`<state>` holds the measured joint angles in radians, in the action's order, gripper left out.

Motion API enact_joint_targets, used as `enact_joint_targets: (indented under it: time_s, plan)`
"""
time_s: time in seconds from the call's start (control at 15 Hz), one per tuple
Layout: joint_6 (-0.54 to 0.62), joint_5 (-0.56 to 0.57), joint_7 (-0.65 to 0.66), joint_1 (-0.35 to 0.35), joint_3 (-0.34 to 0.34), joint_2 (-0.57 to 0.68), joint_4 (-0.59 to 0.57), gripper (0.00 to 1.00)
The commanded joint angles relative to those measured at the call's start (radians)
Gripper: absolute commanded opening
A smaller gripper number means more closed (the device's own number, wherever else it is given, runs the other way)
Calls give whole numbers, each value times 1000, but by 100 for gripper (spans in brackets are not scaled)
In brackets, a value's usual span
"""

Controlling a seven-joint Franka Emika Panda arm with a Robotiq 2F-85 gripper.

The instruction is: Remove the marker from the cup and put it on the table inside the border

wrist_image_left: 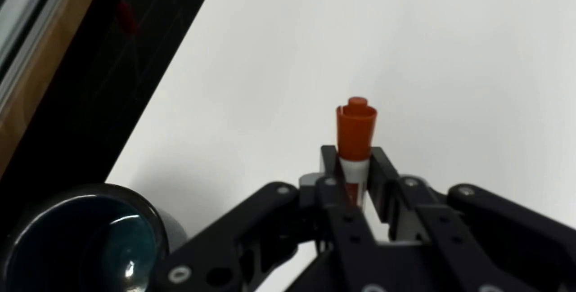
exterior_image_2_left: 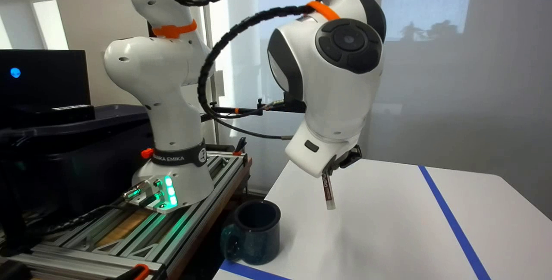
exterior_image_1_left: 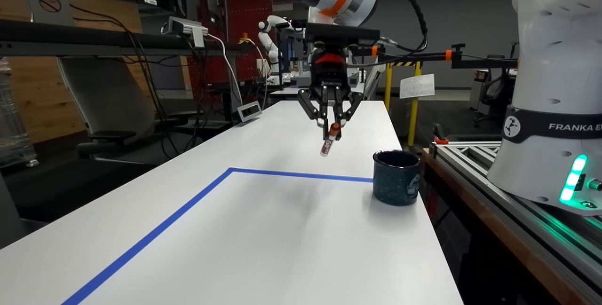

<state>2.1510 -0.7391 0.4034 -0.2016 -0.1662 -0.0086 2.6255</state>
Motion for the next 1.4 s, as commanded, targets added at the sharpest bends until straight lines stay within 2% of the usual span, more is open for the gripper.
enact_joint_targets:
  time_s: [0.0,0.27,0.53,0.93,1.0,1.07,1.33]
  plan:
    - [185,-54,-37,57,42,134,-24,5]
    - [369,-63,-48,105,83,273,-49,5]
    - [478,-50,-51,130,111,372,-77,5]
    - [522,-43,-52,140,137,409,-100,5]
    - [520,-42,-53,141,139,403,-97,45]
    - [517,-40,-53,141,140,395,-93,46]
    - [481,19,-54,150,118,313,-39,75]
